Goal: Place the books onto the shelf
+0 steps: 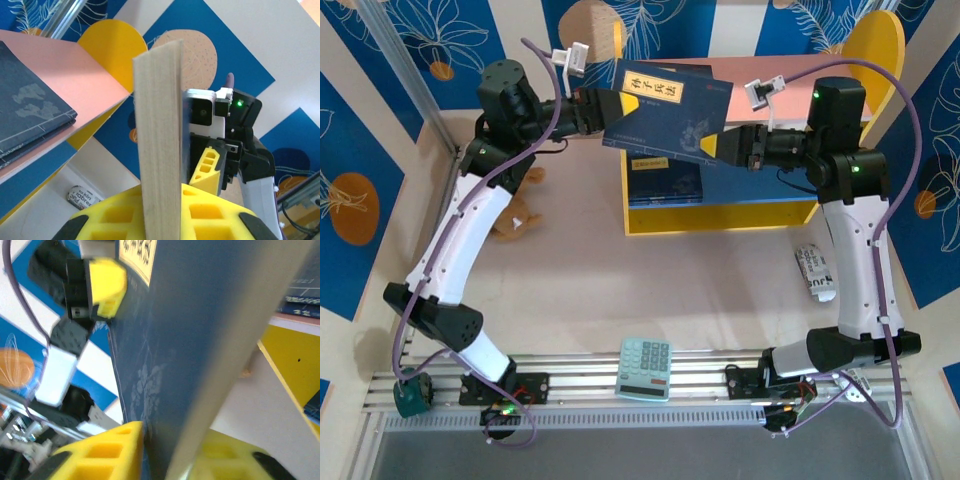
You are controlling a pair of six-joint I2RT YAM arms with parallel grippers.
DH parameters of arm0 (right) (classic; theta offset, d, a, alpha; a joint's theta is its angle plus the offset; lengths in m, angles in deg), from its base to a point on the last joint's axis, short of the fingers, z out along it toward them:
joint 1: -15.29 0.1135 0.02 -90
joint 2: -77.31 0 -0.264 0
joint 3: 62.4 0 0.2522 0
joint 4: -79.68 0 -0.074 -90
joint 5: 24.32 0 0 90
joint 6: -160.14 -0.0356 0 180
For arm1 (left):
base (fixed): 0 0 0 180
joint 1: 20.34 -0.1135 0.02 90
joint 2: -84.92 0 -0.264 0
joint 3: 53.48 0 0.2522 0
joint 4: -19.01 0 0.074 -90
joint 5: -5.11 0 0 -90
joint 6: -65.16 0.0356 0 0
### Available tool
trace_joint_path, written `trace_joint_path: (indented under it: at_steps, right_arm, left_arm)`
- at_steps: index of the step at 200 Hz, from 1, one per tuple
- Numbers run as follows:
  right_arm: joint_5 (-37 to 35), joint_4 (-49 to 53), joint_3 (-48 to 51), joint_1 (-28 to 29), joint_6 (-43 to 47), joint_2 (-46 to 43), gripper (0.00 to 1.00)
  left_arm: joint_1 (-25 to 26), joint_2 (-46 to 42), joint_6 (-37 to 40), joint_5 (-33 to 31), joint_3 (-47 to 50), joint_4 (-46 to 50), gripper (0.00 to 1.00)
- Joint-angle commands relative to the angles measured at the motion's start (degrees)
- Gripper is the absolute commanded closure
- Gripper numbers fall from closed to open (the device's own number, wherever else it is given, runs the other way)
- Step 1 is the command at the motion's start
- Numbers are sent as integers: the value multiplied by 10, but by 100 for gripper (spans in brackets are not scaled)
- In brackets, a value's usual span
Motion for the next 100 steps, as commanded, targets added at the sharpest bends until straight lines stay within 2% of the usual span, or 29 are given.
trace_joint_path:
  at_steps: [1,16,37,70,100]
  right_arm:
    - [-13,-90,0,-25,-84,-21,55]
    - [-39,-118,1,-49,-126,-26,45]
    - [-72,-143,-2,-80,-166,-31,38]
    - [-77,-171,-26,-107,-212,-15,32]
    - [-70,-171,-80,-109,-228,21,29]
  left_arm:
    - [-5,12,-49,-71,-22,-65,100]
    - [-5,26,-82,-93,-38,-100,100]
    - [-4,52,-105,-116,-75,-127,100]
    - [-3,102,-156,-117,-125,-188,100]
    - [-4,132,-166,-128,-157,-200,100]
